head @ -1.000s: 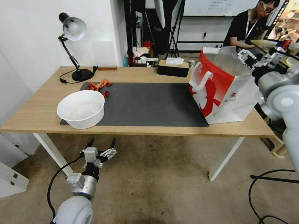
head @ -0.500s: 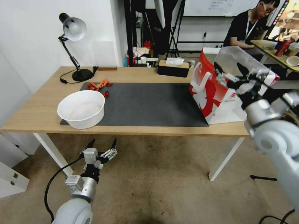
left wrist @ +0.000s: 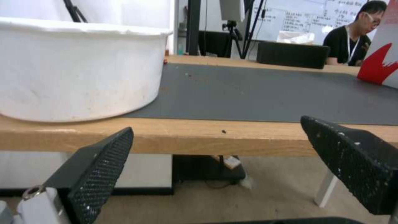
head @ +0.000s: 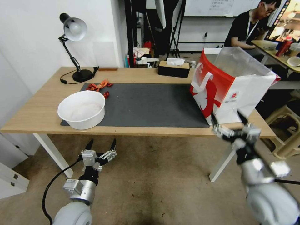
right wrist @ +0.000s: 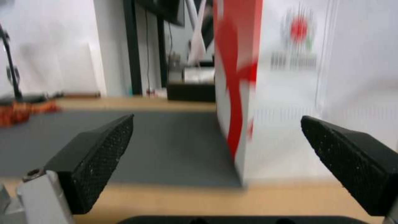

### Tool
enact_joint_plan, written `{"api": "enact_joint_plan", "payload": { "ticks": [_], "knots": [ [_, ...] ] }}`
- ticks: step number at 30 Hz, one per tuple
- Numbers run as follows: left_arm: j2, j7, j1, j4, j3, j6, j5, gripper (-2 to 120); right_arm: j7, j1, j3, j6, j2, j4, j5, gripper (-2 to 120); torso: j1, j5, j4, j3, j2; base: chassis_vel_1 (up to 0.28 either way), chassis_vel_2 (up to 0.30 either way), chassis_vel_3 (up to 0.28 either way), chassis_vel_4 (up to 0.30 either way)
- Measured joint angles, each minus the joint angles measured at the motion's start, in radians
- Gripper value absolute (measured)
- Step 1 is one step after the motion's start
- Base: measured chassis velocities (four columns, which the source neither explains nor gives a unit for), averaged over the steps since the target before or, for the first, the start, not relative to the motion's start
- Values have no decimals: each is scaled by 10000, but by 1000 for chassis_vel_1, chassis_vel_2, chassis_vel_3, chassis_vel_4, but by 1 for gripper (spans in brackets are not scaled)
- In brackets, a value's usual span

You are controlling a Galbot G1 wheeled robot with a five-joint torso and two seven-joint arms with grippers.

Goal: Close the takeout container lid, then place the container into the takeout bag.

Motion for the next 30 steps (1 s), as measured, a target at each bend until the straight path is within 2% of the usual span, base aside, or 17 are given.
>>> {"api": "enact_joint_plan", "payload": {
  "ticks": [2, 8, 19, 30],
  "knots": [
    [-48, 8, -1, 87, 70, -113, 129, 100, -20, -301, -266, 315, 381, -326, -381, 100, 0, 0, 1, 0, 0, 0, 0, 0, 0],
    [-102, -5, 49, 155, 167, -260, 248, 100, 52, -418, -649, 670, 853, -780, -834, 100, 0, 2, 3, 0, 0, 0, 0, 0, 0],
    [-155, 140, 122, 524, 159, -622, 513, 100, 155, -165, -897, 598, 834, -1028, -924, 100, 2, 1, 3, 1, -1, 0, 0, 0, 0],
    [-174, 139, 124, 581, 161, -678, 569, 100, 155, -89, -931, 553, 817, -1070, -917, 100, 2, 2, 2, 1, -1, 0, 0, 0, 0]
  ]
}}
